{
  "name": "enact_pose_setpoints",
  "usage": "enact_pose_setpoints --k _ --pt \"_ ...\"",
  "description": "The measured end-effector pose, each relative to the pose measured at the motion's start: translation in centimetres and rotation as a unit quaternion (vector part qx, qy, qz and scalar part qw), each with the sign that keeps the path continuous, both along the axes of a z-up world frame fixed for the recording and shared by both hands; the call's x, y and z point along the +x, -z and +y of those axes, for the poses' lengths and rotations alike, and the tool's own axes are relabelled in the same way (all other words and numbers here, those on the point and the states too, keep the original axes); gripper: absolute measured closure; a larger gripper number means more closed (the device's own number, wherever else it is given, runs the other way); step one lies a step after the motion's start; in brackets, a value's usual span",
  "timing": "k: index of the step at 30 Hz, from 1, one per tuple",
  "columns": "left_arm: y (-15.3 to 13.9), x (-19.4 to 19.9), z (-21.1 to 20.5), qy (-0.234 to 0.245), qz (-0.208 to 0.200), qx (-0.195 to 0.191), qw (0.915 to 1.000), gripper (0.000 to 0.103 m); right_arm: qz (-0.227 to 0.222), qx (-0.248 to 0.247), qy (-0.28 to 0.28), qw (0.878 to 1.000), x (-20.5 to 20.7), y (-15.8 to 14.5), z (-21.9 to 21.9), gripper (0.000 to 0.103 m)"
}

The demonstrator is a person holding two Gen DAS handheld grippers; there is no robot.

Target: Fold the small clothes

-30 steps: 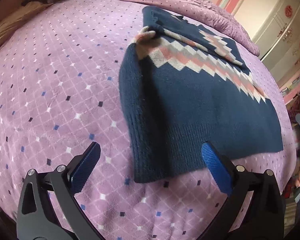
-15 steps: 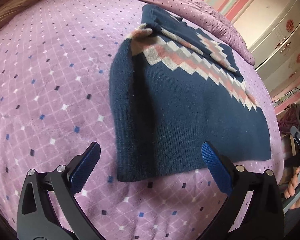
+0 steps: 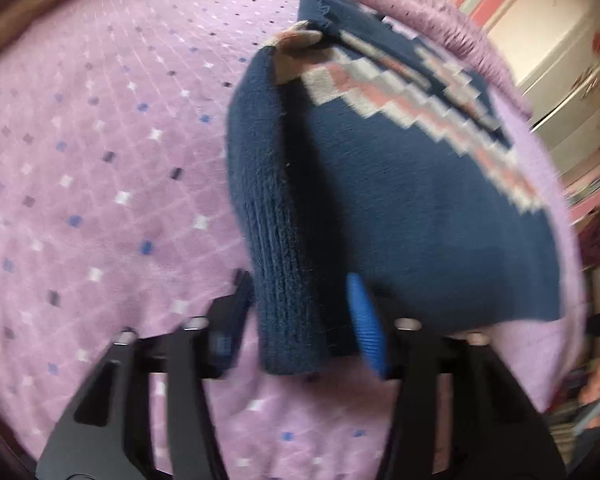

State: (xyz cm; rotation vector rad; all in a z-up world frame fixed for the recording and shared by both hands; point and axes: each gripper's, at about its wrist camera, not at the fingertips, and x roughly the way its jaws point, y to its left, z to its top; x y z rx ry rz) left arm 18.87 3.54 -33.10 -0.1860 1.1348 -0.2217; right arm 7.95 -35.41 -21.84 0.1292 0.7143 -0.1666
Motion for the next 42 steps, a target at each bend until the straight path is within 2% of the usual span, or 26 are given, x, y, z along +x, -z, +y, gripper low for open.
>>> enact_pose_setpoints --k 2,6,7,8,10,15,18,21,24,27,30,31,32,34,37,39,41,42 --pt "0.3 -0.1 0.3 0.000 0.003 0.009 1.0000 0.037 0.001 0.000 0.002 1.000 0.0 0.2 -0.2 0.024" --pt "0.9 0.2 0.7 -0.006 0.010 -0.005 0.9999 0.040 0.005 0.003 0.007 1.000 0.0 0.7 -0.5 0.024" --pt "1.0 0.2 0.7 -0.009 0.010 -0.010 0.9999 0.055 0.005 0.003 0.007 1.000 0.0 0.8 -0.4 0.024" --pt "1.1 0.3 0.8 -0.012 0.013 -0.019 0.9997 0.075 0.006 0.002 0.007 1.000 0.0 0.9 -0.5 0.024" --pt "1.1 0.3 1.2 -0.023 0.020 -0.058 0.9978 0.094 0.007 0.002 0.009 1.000 0.0 1.2 -0.7 0.024" --pt "-0.8 -0.1 0.5 -0.020 -0.002 -0.042 0.9989 0.096 0.023 0.012 0.033 0.999 -0.2 2.4 -2.6 0.024" --pt "-2.3 0.2 0.5 -0.017 -0.013 -0.031 0.9993 0.096 0.060 0.047 0.058 0.995 -0.1 4.6 -5.0 0.024" --pt "-3.9 0.4 0.1 -0.011 -0.027 -0.027 0.9992 0.096 0.119 0.129 0.094 0.980 0.0 8.1 -8.1 0.024" --pt "-4.8 0.5 -0.3 -0.007 -0.034 -0.023 0.9991 0.096 0.125 0.174 0.118 0.970 -0.6 9.7 -9.9 0.024" --pt "-5.1 0.6 -0.7 -0.005 -0.036 -0.019 0.9992 0.095 0.134 0.265 0.141 0.944 -1.1 11.6 -11.4 0.024" --pt "-5.2 0.6 -1.0 -0.002 -0.036 -0.013 0.9993 0.096 0.127 0.287 0.142 0.939 -1.4 11.9 -11.0 0.024" --pt "-5.1 0.7 -1.1 -0.002 -0.036 -0.011 0.9993 0.095 0.124 0.299 0.139 0.936 -1.5 12.0 -10.8 0.030" --pt "-5.0 0.6 -1.2 -0.001 -0.036 -0.008 0.9993 0.095 0.127 0.307 0.134 0.934 -1.4 12.1 -10.3 0.045" --pt "-4.8 0.5 -1.3 0.001 -0.037 0.001 0.9993 0.095 0.145 0.311 0.125 0.931 -0.8 12.6 -9.4 0.050" --pt "-4.2 0.4 -1.2 0.004 -0.034 0.012 0.9993 0.095 0.144 0.278 0.133 0.940 -0.2 12.6 -8.6 0.055" --pt "-3.6 0.3 -1.1 0.005 -0.032 0.019 0.9993 0.095 0.144 0.260 0.125 0.947 0.5 12.4 -8.1 0.065" --pt "-3.0 0.2 -0.8 0.005 -0.027 0.023 0.9993 0.095 0.148 0.247 0.116 0.950 1.2 12.2 -8.0 0.087" --pt "-2.8 0.2 -0.6 0.006 -0.026 0.025 0.9993 0.095 0.152 0.239 0.112 0.952 1.5 12.1 -7.8 0.089"
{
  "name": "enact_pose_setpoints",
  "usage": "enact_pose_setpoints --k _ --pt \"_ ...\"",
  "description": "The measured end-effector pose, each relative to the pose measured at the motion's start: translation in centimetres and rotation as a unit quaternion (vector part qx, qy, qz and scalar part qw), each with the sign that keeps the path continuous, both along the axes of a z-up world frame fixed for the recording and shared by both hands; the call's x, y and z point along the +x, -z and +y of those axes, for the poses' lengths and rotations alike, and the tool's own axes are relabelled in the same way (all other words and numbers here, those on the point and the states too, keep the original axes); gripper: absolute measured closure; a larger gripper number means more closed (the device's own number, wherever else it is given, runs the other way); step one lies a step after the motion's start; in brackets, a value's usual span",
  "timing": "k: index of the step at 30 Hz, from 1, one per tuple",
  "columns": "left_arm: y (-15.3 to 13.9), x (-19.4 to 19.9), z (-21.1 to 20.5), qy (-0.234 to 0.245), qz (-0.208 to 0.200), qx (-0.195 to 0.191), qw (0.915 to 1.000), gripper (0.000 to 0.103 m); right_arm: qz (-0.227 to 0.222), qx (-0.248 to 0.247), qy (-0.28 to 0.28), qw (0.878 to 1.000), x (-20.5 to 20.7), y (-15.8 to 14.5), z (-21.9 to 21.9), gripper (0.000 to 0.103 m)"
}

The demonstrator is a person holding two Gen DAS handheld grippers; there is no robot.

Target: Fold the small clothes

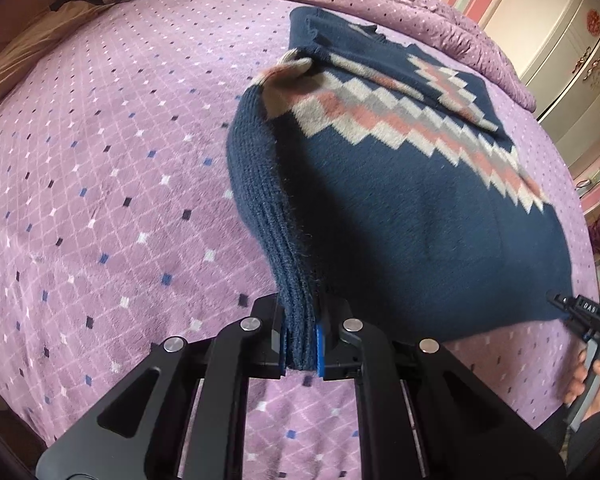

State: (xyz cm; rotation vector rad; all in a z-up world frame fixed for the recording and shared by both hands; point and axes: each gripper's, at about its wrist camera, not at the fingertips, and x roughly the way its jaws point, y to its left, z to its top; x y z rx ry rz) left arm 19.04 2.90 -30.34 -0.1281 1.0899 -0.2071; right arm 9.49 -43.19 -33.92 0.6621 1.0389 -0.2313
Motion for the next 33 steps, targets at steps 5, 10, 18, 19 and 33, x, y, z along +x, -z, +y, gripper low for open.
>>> enact_pose_setpoints --k 5,10,18,19,33 --pt "0.4 -0.1 -0.2 0.006 -0.004 0.016 0.9998 0.095 0.003 -0.057 -0.021 0.998 0.3 -1.2 1.2 0.096" --pt "-0.2 -0.2 -0.5 0.009 -0.018 0.025 0.9995 0.095 -0.034 -0.114 -0.039 0.992 -0.1 -3.8 1.9 0.096" --pt "-1.0 0.2 -0.2 0.016 -0.042 0.035 0.9984 0.095 -0.074 -0.190 -0.087 0.975 0.6 -7.9 2.5 0.096" --pt "-1.3 0.3 -0.3 0.019 -0.048 0.041 0.9979 0.095 -0.080 -0.199 -0.094 0.972 0.8 -8.6 2.7 0.096" --pt "-6.4 5.4 -1.6 0.055 -0.114 0.059 0.9902 0.095 -0.138 -0.264 -0.125 0.946 5.8 -14.3 3.6 0.096"
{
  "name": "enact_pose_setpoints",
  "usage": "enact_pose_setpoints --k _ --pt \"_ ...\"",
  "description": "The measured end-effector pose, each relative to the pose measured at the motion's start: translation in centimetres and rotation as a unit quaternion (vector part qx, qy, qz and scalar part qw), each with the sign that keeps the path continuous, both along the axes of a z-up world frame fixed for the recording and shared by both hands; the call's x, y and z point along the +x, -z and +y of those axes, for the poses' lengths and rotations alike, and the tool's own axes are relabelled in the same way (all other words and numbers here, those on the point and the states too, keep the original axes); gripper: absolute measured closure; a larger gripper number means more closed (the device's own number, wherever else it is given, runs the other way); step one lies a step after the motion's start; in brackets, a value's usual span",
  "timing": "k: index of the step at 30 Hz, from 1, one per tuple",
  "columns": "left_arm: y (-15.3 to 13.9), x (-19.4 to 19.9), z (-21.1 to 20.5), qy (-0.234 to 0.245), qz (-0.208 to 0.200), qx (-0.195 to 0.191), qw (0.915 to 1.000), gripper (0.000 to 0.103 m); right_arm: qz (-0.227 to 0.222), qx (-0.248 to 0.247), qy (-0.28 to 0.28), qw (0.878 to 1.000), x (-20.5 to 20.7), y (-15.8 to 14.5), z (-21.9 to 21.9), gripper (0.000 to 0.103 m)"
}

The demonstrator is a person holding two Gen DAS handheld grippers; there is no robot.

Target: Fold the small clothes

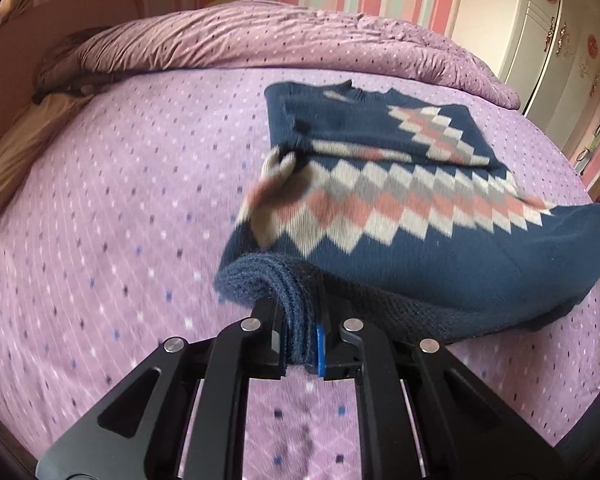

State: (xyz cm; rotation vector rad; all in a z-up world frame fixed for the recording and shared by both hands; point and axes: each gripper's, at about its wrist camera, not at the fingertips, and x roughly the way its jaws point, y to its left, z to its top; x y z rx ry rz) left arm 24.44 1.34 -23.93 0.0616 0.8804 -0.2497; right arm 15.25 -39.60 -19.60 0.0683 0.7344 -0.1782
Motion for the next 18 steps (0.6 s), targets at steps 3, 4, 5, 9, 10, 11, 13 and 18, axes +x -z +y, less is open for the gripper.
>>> enact_pose_setpoints --k 3,4,5,9,10,11,13,18 --pt "-1.3 1.7 -0.5 0.004 -0.006 0.006 1.0000 0.095 -0.017 -0.008 -0.005 1.000 2.1 -1.3 0.1 0.096" --pt "-1.7 2.4 -0.6 0.005 -0.009 0.008 0.9999 0.095 -0.022 -0.012 -0.007 1.000 2.8 -1.7 0.2 0.096" --pt "-2.3 3.2 -0.9 0.005 -0.014 0.010 0.9998 0.095 -0.026 -0.014 -0.008 1.000 3.4 -2.0 0.4 0.096" --pt "-3.6 6.2 -1.7 0.007 -0.032 0.020 0.9993 0.095 -0.044 -0.031 -0.014 0.998 6.9 -3.4 0.2 0.096" --pt "-3.8 6.8 -1.9 0.008 -0.036 0.024 0.9990 0.095 -0.045 -0.034 -0.015 0.998 7.7 -3.5 0.1 0.096" --pt "-4.1 7.6 -2.1 0.009 -0.041 0.027 0.9988 0.095 -0.047 -0.036 -0.016 0.998 8.5 -3.6 -0.1 0.096" --pt "-4.5 9.6 -2.6 0.010 -0.050 0.033 0.9982 0.095 -0.051 -0.043 -0.018 0.998 10.6 -3.8 -0.7 0.096" --pt "-5.7 14.7 -4.0 0.010 -0.070 0.048 0.9963 0.095 -0.059 -0.046 -0.023 0.997 15.6 -4.2 -1.9 0.096"
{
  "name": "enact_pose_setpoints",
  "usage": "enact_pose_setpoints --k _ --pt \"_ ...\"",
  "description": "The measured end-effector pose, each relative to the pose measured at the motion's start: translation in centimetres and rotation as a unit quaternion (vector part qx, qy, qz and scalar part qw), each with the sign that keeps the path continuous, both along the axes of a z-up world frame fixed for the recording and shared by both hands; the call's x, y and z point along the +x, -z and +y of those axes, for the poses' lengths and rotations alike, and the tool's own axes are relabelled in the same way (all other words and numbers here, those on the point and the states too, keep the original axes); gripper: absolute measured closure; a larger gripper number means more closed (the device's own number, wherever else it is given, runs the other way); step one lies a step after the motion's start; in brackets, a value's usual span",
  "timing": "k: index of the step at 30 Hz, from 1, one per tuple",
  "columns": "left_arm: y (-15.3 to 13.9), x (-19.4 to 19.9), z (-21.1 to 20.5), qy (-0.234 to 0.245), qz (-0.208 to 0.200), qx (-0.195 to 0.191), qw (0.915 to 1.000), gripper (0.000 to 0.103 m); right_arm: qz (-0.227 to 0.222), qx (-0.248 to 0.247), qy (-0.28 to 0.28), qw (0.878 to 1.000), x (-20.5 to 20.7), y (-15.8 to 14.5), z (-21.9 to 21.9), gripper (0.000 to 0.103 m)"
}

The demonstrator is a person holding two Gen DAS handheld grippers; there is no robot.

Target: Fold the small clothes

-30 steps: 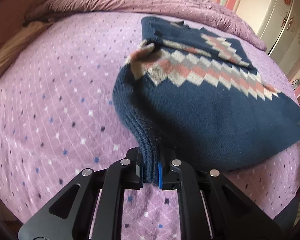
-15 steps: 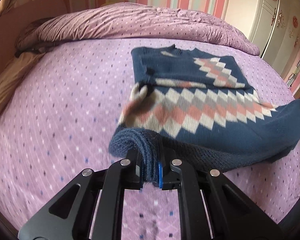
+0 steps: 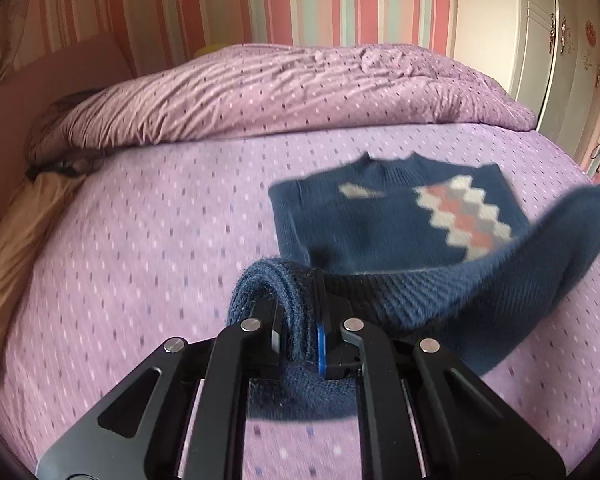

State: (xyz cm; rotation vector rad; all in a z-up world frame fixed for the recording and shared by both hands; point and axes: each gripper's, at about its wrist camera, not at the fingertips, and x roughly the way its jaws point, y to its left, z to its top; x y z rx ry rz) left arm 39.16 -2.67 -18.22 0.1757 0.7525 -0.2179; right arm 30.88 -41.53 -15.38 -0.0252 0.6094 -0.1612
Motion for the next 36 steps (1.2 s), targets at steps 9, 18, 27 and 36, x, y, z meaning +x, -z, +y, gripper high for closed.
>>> enact_pose_setpoints --k 9,18,27,36 --pt "2.6 9.6 -3.2 0.002 -0.009 0.039 0.9992 0.095 -0.009 0.009 -0.006 1.000 9.3 2.4 -2.1 0.096" --pt "4.2 17.2 -3.7 -0.010 0.026 0.026 0.9993 0.095 0.032 0.026 0.013 0.999 16.1 4.0 -4.6 0.096" --pt "8.2 22.1 -4.5 -0.013 0.086 0.038 0.9955 0.094 0.114 0.052 0.034 0.992 21.4 7.6 -5.8 0.096" --pt "7.7 20.2 -2.2 -0.008 0.093 -0.014 0.9955 0.054 0.102 0.051 0.016 0.993 20.6 8.2 -5.3 0.055"
